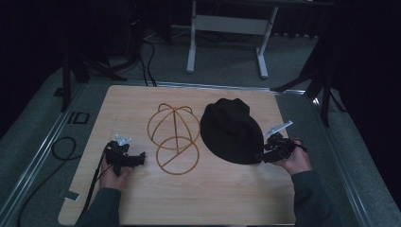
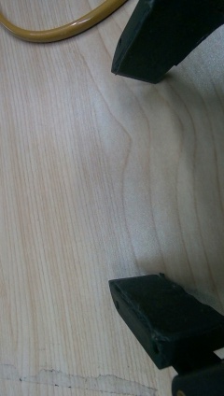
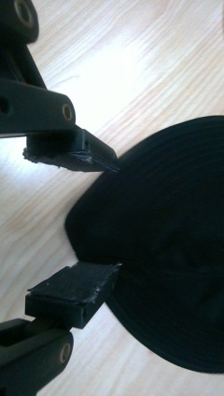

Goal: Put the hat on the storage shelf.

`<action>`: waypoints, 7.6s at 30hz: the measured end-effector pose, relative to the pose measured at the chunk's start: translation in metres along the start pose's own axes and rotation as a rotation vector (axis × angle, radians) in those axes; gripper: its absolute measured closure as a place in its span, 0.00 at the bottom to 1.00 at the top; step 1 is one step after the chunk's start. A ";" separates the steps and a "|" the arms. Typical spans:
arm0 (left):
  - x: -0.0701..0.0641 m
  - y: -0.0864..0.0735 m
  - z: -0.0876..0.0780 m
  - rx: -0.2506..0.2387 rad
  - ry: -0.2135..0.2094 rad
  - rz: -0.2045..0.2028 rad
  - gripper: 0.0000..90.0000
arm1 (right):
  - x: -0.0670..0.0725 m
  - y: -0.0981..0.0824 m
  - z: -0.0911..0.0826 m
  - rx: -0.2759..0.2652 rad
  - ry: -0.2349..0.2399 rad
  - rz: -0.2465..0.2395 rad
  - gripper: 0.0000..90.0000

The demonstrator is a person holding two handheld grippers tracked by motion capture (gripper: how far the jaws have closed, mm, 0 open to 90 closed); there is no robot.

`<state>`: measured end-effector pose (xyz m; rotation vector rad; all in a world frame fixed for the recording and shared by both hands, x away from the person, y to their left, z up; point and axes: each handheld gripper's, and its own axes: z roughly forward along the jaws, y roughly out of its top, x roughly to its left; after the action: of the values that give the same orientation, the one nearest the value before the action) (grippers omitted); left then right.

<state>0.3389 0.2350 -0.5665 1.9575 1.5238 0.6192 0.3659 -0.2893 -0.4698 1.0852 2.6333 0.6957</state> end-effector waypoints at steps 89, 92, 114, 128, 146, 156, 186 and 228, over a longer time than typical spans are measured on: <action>0.000 0.000 0.000 0.000 -0.004 0.007 0.01 | -0.028 0.105 0.049 0.146 0.002 0.068 0.90; 0.000 0.000 0.000 0.000 -0.004 0.007 0.01 | -0.028 0.105 0.048 0.141 0.000 0.064 0.92; 0.000 0.000 0.000 0.000 -0.004 0.007 0.01 | -0.023 0.103 0.034 0.090 -0.039 0.036 0.97; 0.000 0.000 0.000 0.000 -0.004 0.007 0.01 | -0.016 0.103 0.013 0.047 -0.053 0.010 0.97; 0.000 0.000 0.000 -0.001 -0.004 0.007 0.01 | -0.002 0.104 -0.008 -0.008 -0.056 0.002 0.97; -0.001 0.000 0.000 -0.003 -0.004 0.004 0.01 | 0.004 0.105 -0.021 -0.099 -0.037 0.013 0.97; -0.001 0.000 0.000 -0.005 -0.004 0.003 0.01 | 0.019 0.099 -0.058 -0.325 0.012 -0.008 0.97; -0.001 0.000 0.000 -0.005 -0.004 0.004 0.01 | 0.018 0.118 -0.102 -0.461 0.020 -0.029 0.96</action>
<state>0.3390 0.2345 -0.5667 1.9572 1.5156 0.6198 0.3880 -0.2384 -0.3225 0.9013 2.3219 1.2315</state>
